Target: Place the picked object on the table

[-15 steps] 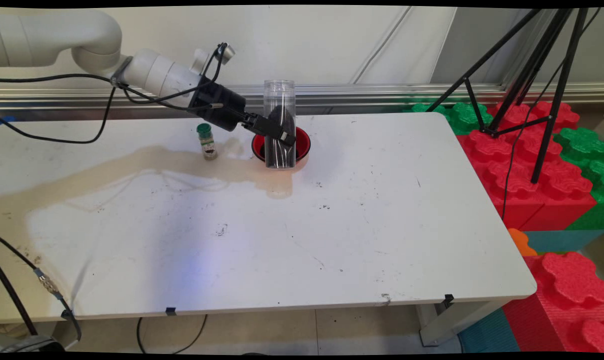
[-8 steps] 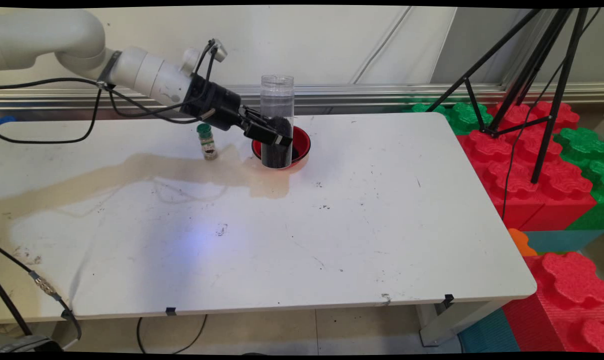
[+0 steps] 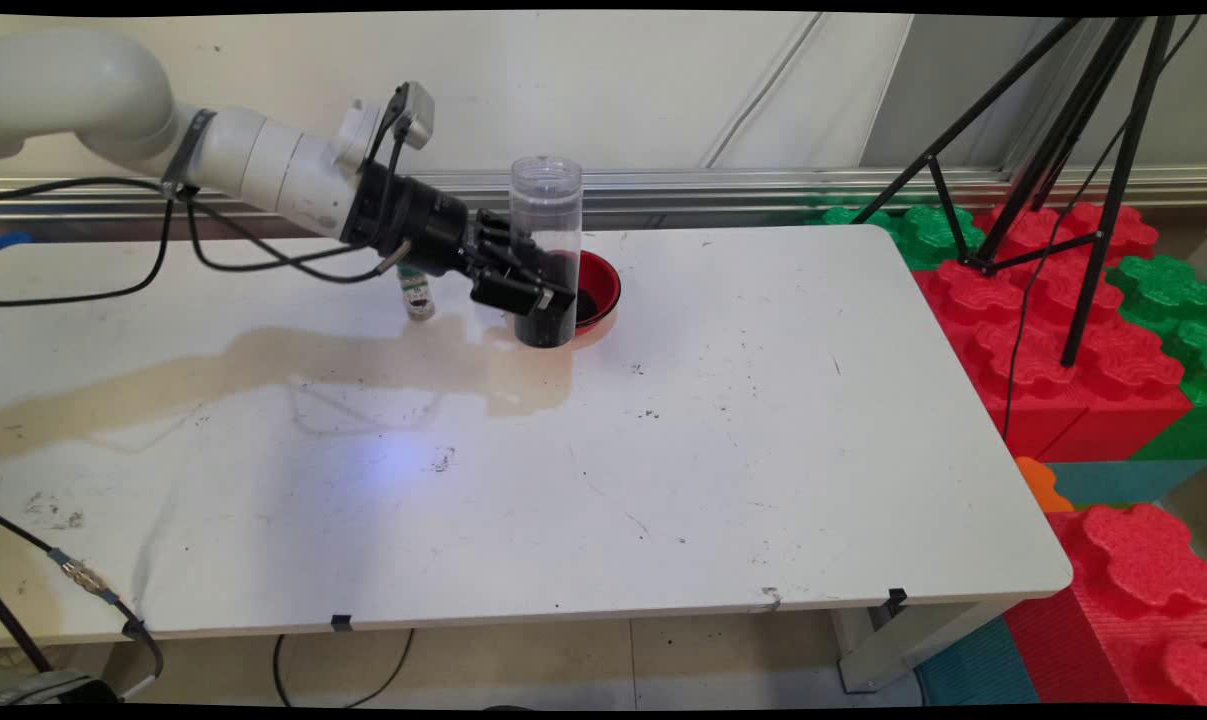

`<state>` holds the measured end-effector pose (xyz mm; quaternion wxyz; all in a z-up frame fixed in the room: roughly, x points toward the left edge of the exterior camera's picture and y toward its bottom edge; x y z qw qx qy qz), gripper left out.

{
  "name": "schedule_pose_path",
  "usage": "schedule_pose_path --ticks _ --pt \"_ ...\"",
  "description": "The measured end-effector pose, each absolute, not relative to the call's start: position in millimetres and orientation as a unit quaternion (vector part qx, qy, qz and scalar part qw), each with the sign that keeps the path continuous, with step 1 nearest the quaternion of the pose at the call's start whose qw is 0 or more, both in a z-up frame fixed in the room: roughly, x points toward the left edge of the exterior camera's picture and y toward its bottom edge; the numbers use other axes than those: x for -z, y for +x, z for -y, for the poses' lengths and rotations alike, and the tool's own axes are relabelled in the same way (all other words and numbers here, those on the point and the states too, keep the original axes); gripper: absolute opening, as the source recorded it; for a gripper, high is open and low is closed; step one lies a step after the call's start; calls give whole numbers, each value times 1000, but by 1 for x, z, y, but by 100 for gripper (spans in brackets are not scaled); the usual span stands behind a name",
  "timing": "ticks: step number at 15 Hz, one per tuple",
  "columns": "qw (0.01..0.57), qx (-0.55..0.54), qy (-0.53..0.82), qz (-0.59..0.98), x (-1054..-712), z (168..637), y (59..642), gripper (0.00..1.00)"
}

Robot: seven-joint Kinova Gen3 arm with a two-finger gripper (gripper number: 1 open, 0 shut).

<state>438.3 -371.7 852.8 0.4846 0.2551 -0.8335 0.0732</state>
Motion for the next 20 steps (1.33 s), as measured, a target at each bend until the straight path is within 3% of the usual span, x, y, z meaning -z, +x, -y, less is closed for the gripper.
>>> schedule_pose_path --ticks 9,20 --pt "478 -110 193 850 -832 331 434 0" --pt "480 -124 149 855 -778 303 426 0"
